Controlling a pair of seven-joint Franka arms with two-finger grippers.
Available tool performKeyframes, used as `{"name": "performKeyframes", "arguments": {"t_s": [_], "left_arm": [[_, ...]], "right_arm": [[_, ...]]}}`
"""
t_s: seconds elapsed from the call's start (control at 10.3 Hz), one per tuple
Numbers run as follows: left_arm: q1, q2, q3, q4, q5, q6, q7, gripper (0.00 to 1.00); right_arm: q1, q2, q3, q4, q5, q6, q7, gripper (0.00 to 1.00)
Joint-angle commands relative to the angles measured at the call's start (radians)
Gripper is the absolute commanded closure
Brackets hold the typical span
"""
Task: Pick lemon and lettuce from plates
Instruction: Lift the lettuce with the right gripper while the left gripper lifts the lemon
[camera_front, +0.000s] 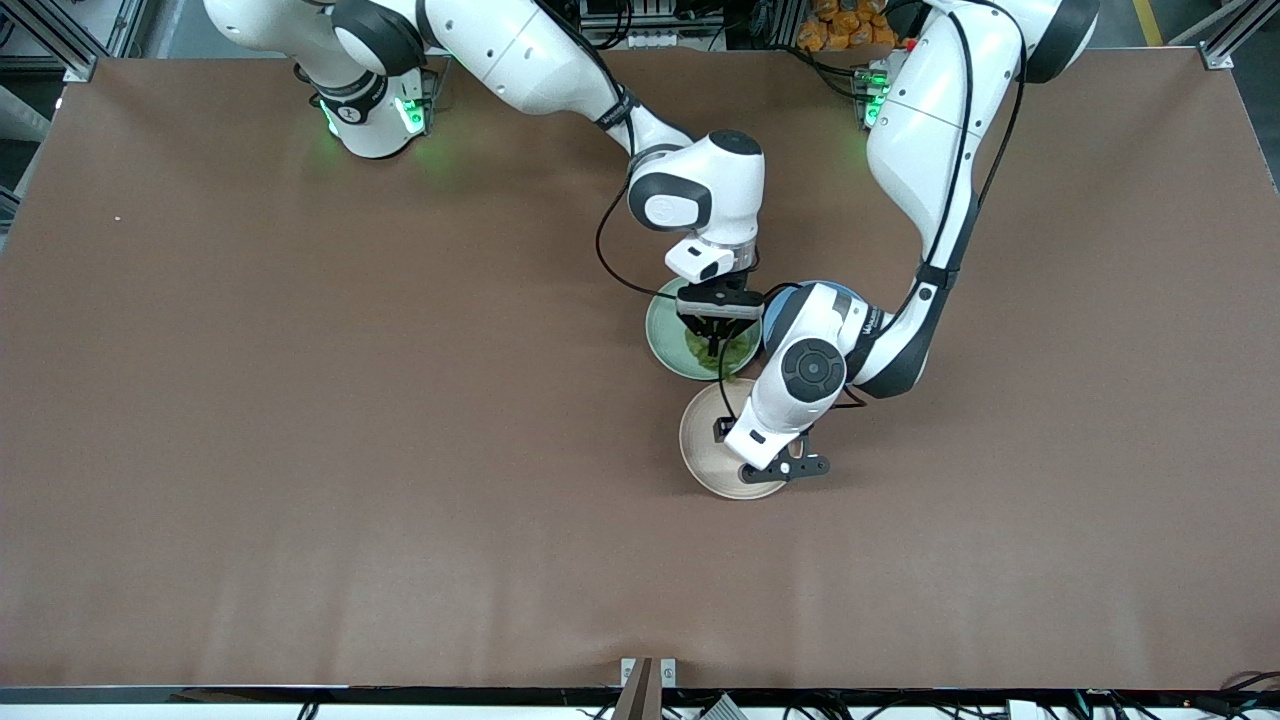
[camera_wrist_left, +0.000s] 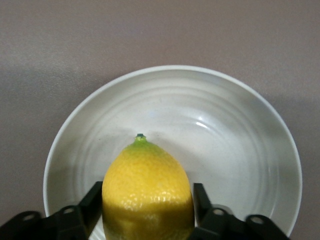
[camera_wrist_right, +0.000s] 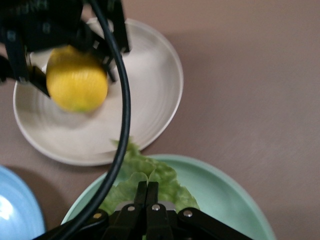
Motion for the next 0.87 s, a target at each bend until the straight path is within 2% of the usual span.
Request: {"name": "performKeyframes", "arguments": {"t_s": [0.0, 0.1, 0.19, 0.29, 0.48, 0.68, 0.77], "left_arm": [[-0.012, -0.014, 0.011, 0.000, -0.009, -0.018, -0.064, 1.00], [-0.007, -0.031, 0.011, 0.000, -0.009, -0.020, -0.065, 1.00], [0.000, -0.045, 0.011, 0.003, -0.009, -0.024, -0.063, 1.00], [0.007, -0.066, 0.016, 0.005, -0.010, -0.039, -0.064, 1.00], [0.054, -0.137, 0.013, -0.003, -0.015, -0.079, -0.060, 1.00], [0.106, -0.195, 0.013, -0.015, -0.012, -0.165, -0.039, 1.00], [0.128, -0.214, 0.011, -0.029, -0.013, -0.180, -0.005, 1.00]], "right_arm": [[-0.118, -0.214, 0.078, -0.203, 0.007, -0.013, -0.117, 1.00], [-0.230, -0.336, 0.168, -0.324, 0.014, -0.011, -0.201, 1.00], [-0.281, -0.432, 0.181, -0.406, 0.084, -0.011, -0.289, 1.00], [-0.325, -0.494, 0.195, -0.438, 0.181, -0.026, -0.413, 1.00], [-0.442, -0.566, 0.224, -0.442, 0.313, -0.126, -0.611, 1.00], [-0.606, -0.670, 0.223, -0.443, 0.544, -0.244, -0.925, 1.00], [-0.687, -0.707, 0.206, -0.443, 0.601, -0.343, -1.076, 1.00]]}}
